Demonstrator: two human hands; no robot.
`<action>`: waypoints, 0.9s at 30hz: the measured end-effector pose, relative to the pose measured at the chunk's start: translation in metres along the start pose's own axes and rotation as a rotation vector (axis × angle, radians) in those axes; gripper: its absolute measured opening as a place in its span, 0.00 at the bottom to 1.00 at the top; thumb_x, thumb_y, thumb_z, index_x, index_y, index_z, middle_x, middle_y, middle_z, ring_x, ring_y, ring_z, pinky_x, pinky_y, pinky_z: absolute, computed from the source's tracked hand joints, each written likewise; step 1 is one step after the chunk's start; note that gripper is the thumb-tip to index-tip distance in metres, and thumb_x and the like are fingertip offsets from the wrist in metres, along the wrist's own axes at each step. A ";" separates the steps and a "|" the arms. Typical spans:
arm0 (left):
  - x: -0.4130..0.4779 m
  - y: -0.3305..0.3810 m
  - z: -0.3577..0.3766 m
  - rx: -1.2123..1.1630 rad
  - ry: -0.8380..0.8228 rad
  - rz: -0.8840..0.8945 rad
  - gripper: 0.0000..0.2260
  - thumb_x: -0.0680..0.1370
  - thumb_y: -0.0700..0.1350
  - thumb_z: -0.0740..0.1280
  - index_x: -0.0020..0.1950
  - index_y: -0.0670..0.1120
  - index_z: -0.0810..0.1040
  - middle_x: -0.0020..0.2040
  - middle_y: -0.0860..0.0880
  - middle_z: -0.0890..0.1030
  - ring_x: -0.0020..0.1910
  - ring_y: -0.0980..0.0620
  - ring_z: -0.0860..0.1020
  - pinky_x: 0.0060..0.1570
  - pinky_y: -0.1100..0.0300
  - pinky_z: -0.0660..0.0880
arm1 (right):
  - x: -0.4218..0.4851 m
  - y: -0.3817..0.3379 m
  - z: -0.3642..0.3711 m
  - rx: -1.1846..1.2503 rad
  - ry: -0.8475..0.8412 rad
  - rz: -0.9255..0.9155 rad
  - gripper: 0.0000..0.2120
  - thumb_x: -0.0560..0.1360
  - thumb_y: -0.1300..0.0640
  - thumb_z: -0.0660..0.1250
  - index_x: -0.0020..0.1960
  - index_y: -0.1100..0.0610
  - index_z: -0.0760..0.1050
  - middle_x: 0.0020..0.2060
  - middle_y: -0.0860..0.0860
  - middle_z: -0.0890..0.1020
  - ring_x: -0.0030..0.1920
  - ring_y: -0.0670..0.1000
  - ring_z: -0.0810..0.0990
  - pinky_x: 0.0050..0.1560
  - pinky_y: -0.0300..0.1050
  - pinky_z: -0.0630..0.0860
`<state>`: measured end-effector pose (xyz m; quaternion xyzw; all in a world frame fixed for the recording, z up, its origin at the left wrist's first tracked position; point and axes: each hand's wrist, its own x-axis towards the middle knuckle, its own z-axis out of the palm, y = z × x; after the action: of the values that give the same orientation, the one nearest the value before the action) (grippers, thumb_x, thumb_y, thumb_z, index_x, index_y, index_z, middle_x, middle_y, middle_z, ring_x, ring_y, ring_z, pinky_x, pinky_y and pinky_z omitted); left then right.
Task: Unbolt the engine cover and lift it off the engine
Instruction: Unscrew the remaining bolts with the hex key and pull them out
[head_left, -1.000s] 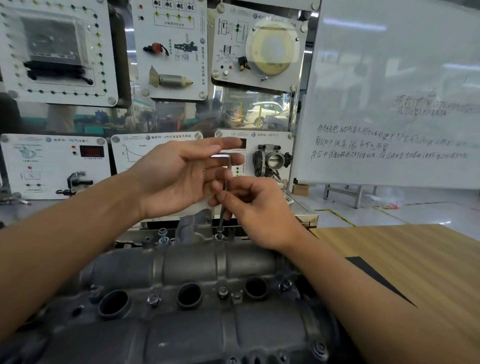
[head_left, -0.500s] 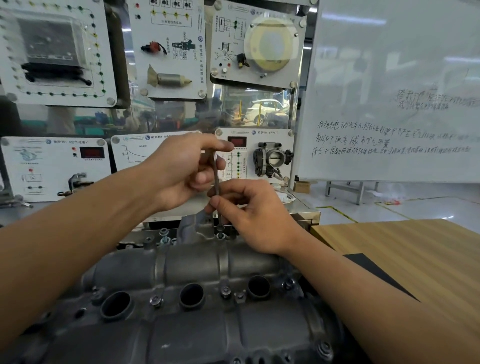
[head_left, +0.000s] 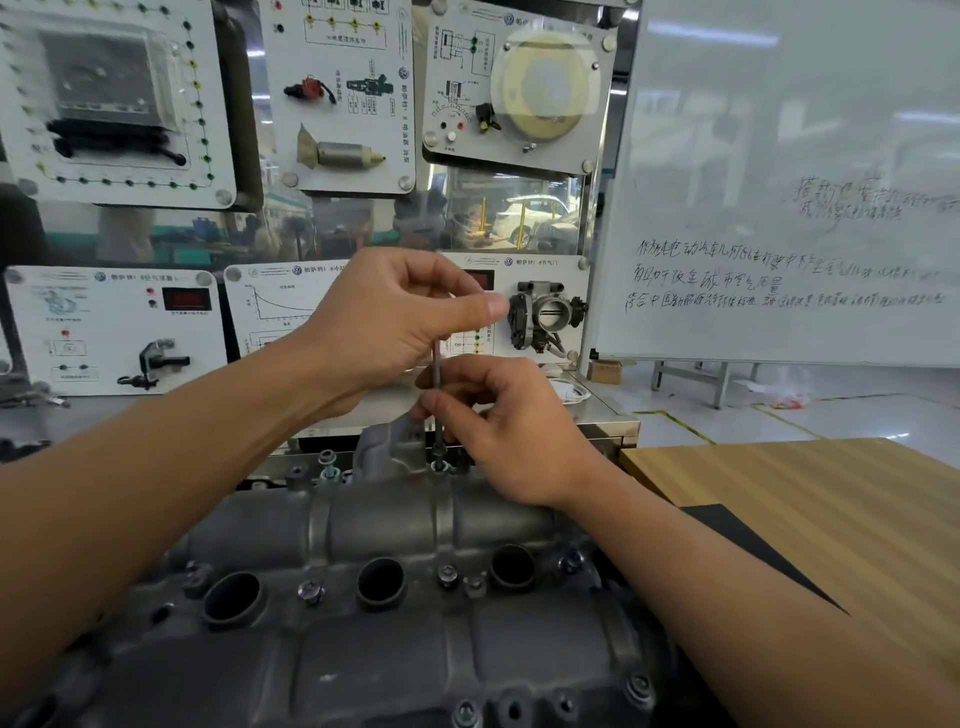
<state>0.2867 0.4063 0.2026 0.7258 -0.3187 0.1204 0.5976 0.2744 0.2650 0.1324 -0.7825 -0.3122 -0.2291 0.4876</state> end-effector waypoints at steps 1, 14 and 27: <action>0.001 0.000 0.003 0.045 0.062 0.017 0.09 0.69 0.48 0.78 0.39 0.45 0.81 0.23 0.57 0.74 0.20 0.62 0.68 0.21 0.72 0.64 | -0.001 0.000 0.000 -0.003 -0.002 -0.009 0.05 0.78 0.68 0.66 0.51 0.67 0.80 0.42 0.57 0.86 0.37 0.41 0.82 0.42 0.34 0.78; -0.004 -0.008 -0.022 -0.410 -0.361 -0.199 0.14 0.71 0.33 0.64 0.53 0.43 0.82 0.45 0.47 0.81 0.35 0.54 0.76 0.36 0.62 0.76 | 0.002 -0.002 -0.001 -0.045 0.029 0.032 0.06 0.79 0.65 0.66 0.45 0.60 0.80 0.41 0.57 0.86 0.33 0.55 0.80 0.40 0.56 0.79; -0.002 -0.005 -0.020 -0.370 -0.281 -0.164 0.04 0.72 0.46 0.72 0.43 0.46 0.83 0.40 0.47 0.79 0.30 0.54 0.79 0.30 0.63 0.77 | 0.002 -0.001 -0.001 -0.029 0.028 0.046 0.05 0.79 0.65 0.65 0.48 0.63 0.80 0.40 0.52 0.87 0.32 0.57 0.78 0.38 0.56 0.79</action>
<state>0.2921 0.4261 0.2022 0.6371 -0.3553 -0.0912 0.6779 0.2748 0.2651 0.1343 -0.7930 -0.2841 -0.2333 0.4858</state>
